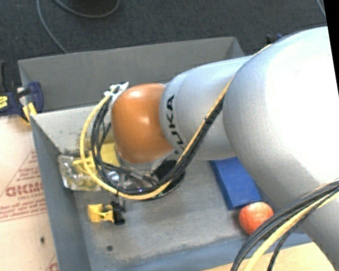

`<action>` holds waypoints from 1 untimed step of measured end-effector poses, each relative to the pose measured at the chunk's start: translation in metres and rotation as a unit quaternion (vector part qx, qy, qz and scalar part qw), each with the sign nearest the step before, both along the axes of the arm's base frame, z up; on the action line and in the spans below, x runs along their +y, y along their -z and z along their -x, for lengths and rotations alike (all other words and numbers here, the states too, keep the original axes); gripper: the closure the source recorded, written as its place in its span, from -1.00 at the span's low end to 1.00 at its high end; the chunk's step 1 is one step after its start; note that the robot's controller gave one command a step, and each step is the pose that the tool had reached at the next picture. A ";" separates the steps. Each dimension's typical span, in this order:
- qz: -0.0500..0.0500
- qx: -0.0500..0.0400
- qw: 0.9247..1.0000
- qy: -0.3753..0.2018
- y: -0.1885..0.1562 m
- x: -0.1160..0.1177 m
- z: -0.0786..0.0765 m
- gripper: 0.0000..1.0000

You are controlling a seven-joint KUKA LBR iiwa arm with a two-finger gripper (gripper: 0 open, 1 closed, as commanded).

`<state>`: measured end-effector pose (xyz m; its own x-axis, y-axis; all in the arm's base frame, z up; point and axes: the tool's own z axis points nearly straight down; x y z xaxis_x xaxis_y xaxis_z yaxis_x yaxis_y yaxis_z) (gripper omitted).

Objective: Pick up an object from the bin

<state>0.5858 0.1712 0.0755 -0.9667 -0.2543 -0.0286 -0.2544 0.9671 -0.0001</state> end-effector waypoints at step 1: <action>-0.001 0.003 0.999 0.054 -0.023 -0.009 0.032 1.00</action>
Offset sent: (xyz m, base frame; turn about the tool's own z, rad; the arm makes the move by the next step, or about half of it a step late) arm 0.0162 -0.0230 0.0771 -0.3678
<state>0.5541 0.1624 0.0984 -0.9885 -0.1493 -0.0222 -0.1494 0.9888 0.0025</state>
